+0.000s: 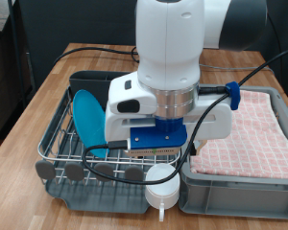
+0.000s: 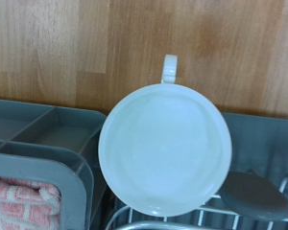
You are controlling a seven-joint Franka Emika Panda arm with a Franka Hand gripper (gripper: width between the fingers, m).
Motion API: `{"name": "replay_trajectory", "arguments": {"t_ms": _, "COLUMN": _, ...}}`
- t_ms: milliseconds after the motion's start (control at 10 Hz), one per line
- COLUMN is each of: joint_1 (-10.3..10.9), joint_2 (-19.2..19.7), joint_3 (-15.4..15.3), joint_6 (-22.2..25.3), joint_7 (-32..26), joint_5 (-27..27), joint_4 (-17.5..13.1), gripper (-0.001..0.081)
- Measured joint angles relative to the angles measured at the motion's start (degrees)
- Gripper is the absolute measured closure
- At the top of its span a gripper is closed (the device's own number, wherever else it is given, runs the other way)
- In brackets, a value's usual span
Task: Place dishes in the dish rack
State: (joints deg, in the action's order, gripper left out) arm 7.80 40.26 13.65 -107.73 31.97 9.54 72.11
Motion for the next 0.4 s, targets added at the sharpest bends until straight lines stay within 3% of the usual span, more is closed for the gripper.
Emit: {"name": "replay_trajectory", "arguments": {"t_ms": 400, "joint_1": 0.39, "joint_2": -2.23, "joint_3": 0.47, "joint_6": 1.15, "joint_7": 0.0, "joint_5": -1.71, "joint_4": -0.52, "gripper": 0.0004}}
